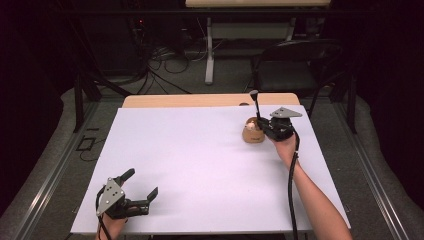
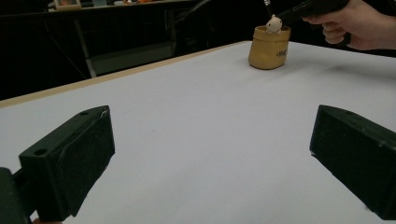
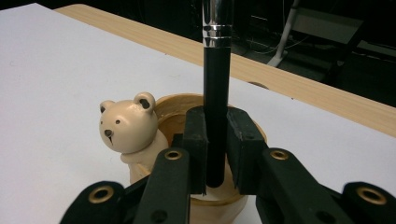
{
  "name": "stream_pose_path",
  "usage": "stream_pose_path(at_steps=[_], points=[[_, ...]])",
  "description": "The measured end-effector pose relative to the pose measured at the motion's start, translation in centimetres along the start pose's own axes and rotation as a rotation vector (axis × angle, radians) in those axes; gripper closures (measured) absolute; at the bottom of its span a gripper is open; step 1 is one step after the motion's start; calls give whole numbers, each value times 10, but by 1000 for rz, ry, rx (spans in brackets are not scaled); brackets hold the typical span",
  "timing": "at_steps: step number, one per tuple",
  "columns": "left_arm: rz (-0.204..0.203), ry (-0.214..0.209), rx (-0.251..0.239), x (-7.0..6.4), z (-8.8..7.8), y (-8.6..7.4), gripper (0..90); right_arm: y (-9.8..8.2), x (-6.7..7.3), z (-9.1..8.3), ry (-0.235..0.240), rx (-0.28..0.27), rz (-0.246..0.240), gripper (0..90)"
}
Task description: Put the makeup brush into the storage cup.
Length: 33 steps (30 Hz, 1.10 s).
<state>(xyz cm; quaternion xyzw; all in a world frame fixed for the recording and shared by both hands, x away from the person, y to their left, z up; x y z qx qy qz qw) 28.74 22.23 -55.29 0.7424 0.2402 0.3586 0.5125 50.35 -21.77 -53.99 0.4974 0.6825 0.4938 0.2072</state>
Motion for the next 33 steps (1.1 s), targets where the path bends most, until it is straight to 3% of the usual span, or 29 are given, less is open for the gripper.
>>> stream_pose_path(at_steps=[23, 28, 30, 33], points=[[0, -2, -1, 0, 0, 0, 0, -2, 0, 2, -4, 24, -22, 771], [1, -2, -1, 0, -1, 0, 0, -1, -1, 0, -16, 29, -28, 665], [0, -1, -1, 0, -1, 0, 0, 0, -1, -2, -6, 22, -22, 582], [1, -2, 0, 0, 0, 0, 0, 4, 0, -5, -35, 9, -32, 479]])
Point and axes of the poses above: each handheld gripper's, and its own axes: z roughly forward along the jaws, y roughly out of its top, x roughly to its left, the point moved 5 cm from there along z, roughly forward along the jaws, and after that the axes turned 15 degrees about z, right-handed, at the moved point
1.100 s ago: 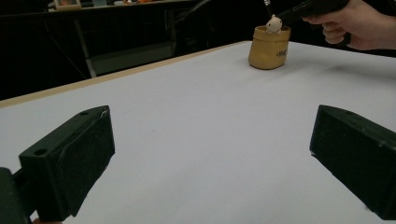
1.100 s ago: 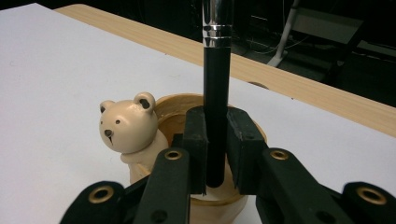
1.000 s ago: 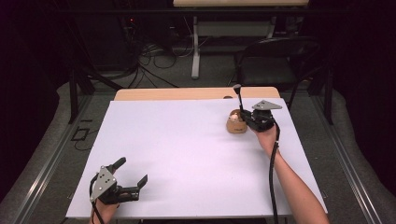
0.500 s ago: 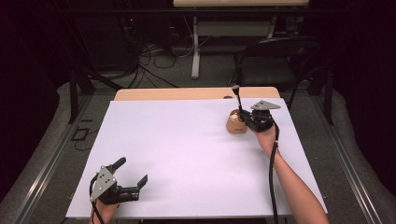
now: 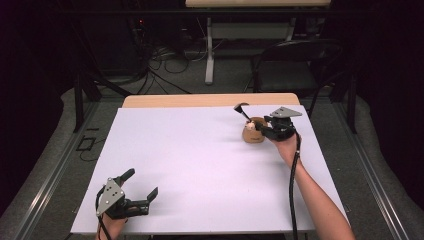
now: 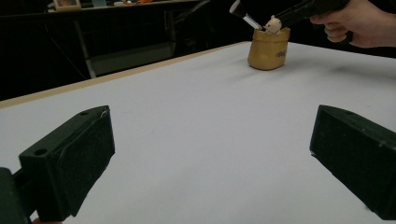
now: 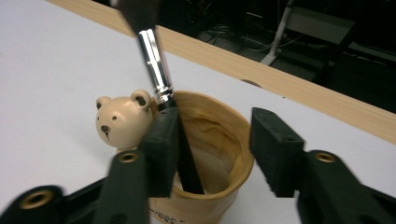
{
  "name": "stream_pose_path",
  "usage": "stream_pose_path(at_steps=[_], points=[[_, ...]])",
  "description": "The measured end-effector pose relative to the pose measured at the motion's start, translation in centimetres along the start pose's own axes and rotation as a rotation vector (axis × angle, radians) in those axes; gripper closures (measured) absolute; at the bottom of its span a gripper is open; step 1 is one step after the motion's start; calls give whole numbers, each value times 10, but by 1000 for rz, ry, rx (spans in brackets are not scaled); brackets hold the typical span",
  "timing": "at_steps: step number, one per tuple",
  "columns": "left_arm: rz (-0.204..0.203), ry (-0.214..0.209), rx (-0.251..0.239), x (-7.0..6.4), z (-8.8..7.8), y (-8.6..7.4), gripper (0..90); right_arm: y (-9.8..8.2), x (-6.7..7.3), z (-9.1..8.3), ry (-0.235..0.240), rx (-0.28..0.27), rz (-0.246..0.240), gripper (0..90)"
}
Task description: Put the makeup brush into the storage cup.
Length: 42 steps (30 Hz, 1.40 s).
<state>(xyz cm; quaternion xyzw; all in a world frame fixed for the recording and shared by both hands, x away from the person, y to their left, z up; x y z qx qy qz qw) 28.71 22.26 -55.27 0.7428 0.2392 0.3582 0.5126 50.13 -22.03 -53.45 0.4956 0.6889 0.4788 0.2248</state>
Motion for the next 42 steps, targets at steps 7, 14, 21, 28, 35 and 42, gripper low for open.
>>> stream_pose_path(at_steps=[7, 14, 21, 28, 35, 42], points=[[-2, 1, 0, 0, 0, 0, 0, 3, -3, -7, -19, -14, 10, 348], [0, -1, -3, 0, 0, 0, 0, 4, -2, -16, 0, 13, -8, 222], [0, -4, -2, 0, 0, 0, 0, 6, -1, -28, 18, 47, -7, 146], [1, -2, -4, 0, 1, 0, 0, 5, 1, -41, 50, 70, 7, 94], [-1, -3, -3, 0, 0, 0, 0, 0, 10, -53, 79, 82, -6, 58], [1, -1, -2, 0, 0, 0, 0, -8, 17, -65, 96, 80, -25, 46]])
Point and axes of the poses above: each handheld gripper's, and its own axes: z roughly forward along the jaws, y roughly out of its top, x roughly to its left, the point moved 5 cm from there along z, roughly forward along the jaws, and after that the axes turned 15 degrees about z, right-handed, at the moved point
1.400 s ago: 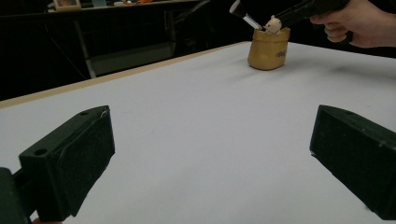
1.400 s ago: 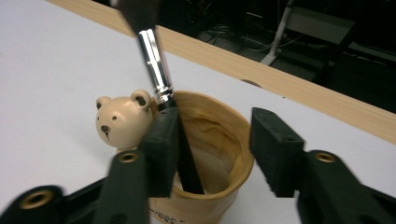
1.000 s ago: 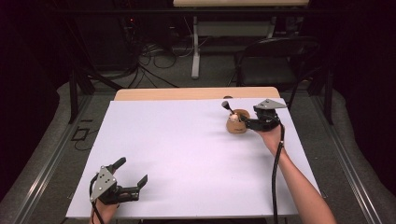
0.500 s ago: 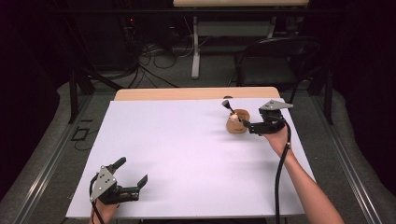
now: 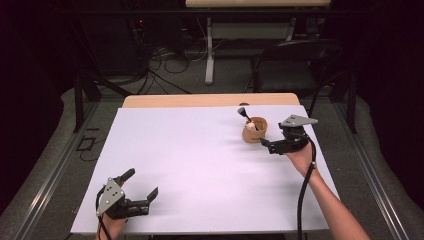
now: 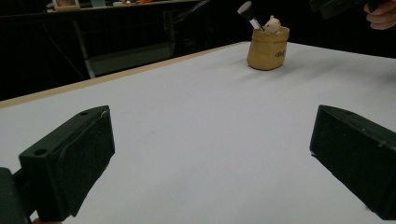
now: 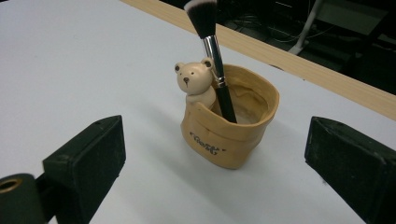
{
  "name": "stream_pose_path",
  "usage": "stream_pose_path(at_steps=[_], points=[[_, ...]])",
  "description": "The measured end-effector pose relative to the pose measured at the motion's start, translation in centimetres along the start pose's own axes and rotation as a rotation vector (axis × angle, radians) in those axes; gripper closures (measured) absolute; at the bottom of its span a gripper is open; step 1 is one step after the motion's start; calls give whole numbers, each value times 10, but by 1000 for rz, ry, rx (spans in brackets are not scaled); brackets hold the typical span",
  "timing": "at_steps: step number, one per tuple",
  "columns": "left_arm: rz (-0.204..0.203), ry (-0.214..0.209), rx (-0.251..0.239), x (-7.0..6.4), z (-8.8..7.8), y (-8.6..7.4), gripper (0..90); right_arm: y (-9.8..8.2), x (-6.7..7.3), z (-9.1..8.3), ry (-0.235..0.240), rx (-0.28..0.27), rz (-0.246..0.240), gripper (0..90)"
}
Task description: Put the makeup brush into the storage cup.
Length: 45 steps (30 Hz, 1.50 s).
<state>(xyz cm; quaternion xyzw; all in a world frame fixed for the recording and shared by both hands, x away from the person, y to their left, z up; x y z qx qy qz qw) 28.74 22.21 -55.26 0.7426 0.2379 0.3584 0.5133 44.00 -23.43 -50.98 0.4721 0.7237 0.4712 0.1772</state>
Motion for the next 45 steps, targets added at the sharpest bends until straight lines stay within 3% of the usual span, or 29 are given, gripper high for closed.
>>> stream_pose_path(at_steps=[16, 26, 45], points=[[0, -4, 1, -2, 0, 0, 0, -22, 20, -19, 34, -20, -24, 2], [-1, -3, 0, -1, 0, 0, 0, -37, 31, -31, 28, -47, -52, 0], [2, -5, -5, -2, 0, 1, 0, -70, 54, -53, 49, -91, -44, 0]])
Point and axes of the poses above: each handheld gripper's, and its own axes: z roughly forward along the jaws, y roughly out of its top, x roughly to its left, the point moved 5 cm from there along z, roughly forward along the jaws, and after that the axes turned 15 degrees about z, right-handed, at the moved point
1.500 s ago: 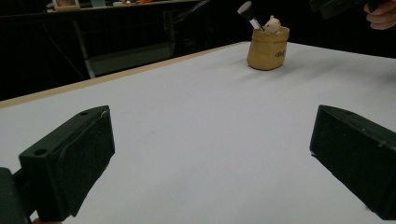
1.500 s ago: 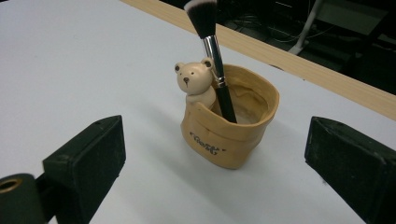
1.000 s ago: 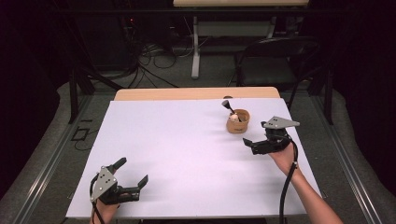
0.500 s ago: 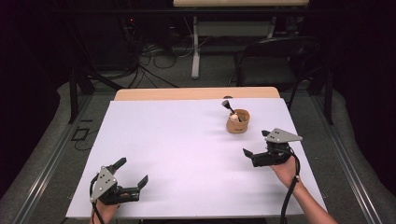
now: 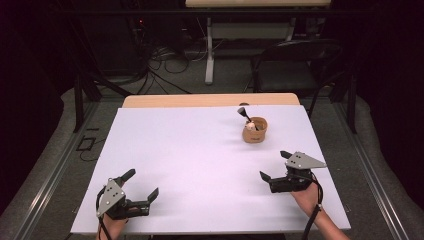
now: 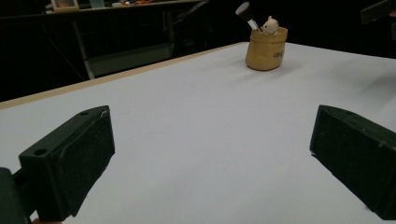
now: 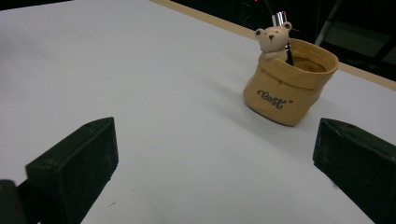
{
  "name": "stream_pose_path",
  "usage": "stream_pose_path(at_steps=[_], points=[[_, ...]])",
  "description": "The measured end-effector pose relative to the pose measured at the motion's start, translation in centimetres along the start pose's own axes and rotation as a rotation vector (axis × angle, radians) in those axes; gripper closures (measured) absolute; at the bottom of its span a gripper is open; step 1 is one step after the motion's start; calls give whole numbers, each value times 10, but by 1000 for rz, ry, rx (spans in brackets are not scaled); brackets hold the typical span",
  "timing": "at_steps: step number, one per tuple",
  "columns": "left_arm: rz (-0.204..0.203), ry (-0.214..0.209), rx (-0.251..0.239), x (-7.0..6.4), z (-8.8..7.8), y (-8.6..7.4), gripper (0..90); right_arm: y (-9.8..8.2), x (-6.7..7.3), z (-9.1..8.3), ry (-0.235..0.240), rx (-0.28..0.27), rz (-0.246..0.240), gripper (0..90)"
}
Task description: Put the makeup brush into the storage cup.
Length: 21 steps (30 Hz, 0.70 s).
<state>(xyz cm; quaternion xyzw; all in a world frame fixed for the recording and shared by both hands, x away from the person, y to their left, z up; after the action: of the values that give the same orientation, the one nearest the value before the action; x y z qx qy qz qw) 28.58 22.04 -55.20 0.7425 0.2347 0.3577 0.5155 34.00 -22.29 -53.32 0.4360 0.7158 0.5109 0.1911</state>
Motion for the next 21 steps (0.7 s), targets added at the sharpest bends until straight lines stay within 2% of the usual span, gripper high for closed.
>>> stream_pose_path(at_steps=[7, 9, 11, 16, 21], points=[[0, 0, 0, 0, 0, 0, 0, -8, 11, -2, 21, -1, -5, 0], [-1, -1, 0, 0, 0, 0, 0, -10, 13, -3, 8, -14, -6, 0], [-2, -1, -1, 0, 0, 0, 0, -12, 16, -5, 18, -31, 0, 0], [1, -4, -3, -1, 0, 0, 0, -18, 24, -9, 47, -33, -2, 0], [1, -7, -4, -1, 0, 0, 0, -22, 28, -12, 57, -40, -2, 0]])
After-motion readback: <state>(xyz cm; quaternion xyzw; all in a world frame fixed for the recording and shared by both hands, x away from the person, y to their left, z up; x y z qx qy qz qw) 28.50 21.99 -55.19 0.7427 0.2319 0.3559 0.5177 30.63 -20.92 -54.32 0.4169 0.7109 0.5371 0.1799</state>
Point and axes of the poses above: each handheld gripper's, and its own axes: z roughly forward along the jaws, y roughly out of its top, x roughly to its left, the point moved 5 cm from there along z, roughly forward along the jaws, and after that the axes turned 15 degrees about z, right-handed, at the moved point
